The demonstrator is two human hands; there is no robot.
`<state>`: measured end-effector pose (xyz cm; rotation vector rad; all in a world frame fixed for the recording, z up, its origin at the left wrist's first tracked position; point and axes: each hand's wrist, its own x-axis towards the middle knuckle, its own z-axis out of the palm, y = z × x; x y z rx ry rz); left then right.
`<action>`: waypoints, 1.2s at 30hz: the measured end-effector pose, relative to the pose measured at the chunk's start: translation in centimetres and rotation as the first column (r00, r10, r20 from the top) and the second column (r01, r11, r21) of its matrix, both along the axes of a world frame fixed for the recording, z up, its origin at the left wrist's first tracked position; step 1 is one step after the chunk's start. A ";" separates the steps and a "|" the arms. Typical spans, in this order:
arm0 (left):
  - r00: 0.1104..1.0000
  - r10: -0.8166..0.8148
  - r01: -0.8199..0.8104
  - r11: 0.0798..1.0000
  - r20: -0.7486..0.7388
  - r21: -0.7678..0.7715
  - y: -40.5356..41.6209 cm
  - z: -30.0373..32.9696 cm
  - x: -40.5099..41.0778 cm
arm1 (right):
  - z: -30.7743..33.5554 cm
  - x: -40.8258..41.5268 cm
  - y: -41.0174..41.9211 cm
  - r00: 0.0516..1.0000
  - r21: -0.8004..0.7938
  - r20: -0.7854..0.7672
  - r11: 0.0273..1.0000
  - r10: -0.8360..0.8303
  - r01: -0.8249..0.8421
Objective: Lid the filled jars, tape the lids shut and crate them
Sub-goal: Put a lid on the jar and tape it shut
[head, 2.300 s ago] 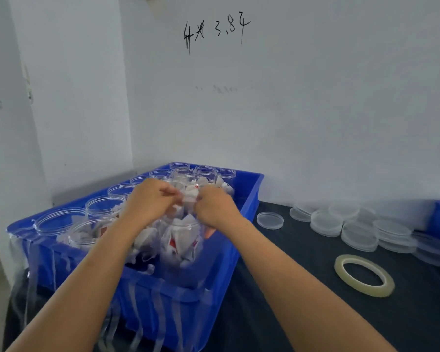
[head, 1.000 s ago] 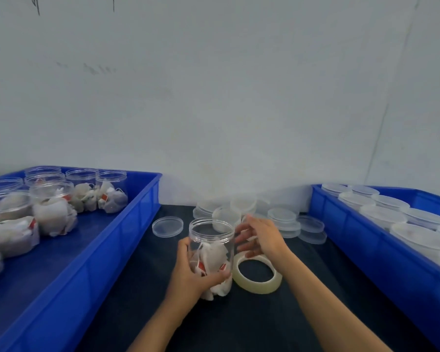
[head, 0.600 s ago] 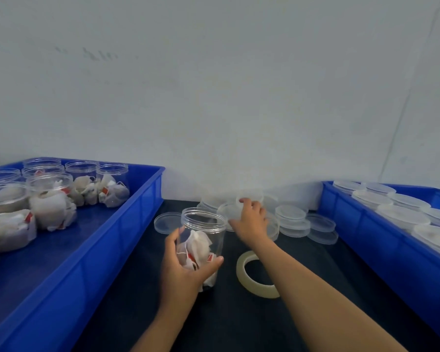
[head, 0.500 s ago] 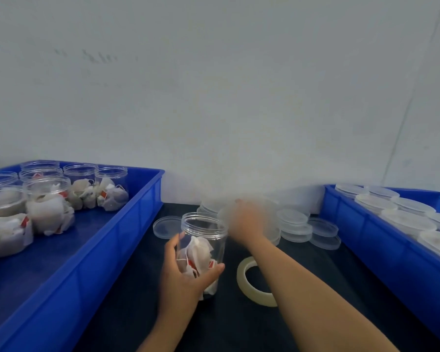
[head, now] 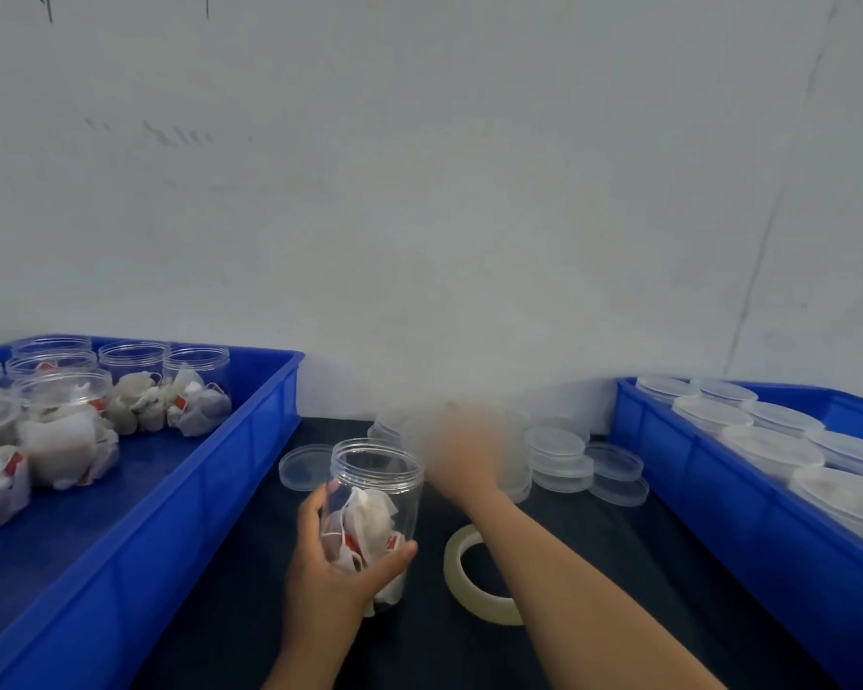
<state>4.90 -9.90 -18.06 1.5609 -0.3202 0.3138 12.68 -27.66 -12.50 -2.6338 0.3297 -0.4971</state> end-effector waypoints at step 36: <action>0.972 -0.186 0.084 0.843 0.142 0.532 0.7 4.1 -4.6 | -1.1 -17.4 -0.1 0.858 0.740 0.461 0.436 0.225 -0.512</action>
